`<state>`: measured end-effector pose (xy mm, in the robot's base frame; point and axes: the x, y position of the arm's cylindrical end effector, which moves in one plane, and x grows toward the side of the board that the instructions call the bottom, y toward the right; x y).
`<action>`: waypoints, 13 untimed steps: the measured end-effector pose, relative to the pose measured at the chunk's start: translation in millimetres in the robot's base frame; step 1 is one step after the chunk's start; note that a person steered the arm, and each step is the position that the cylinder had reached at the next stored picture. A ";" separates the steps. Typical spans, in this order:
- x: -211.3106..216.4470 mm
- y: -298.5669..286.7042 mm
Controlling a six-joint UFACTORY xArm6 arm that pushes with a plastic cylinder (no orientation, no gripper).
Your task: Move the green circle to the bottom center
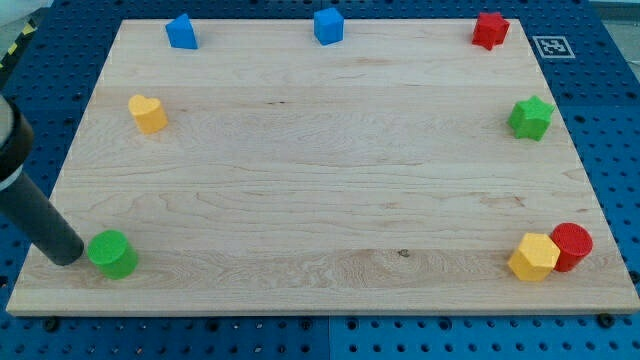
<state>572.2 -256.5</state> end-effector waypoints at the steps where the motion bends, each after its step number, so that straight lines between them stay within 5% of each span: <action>1: 5.8 5.1; 5: -3.5 59.3; 13: -9.7 278.2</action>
<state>562.6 21.7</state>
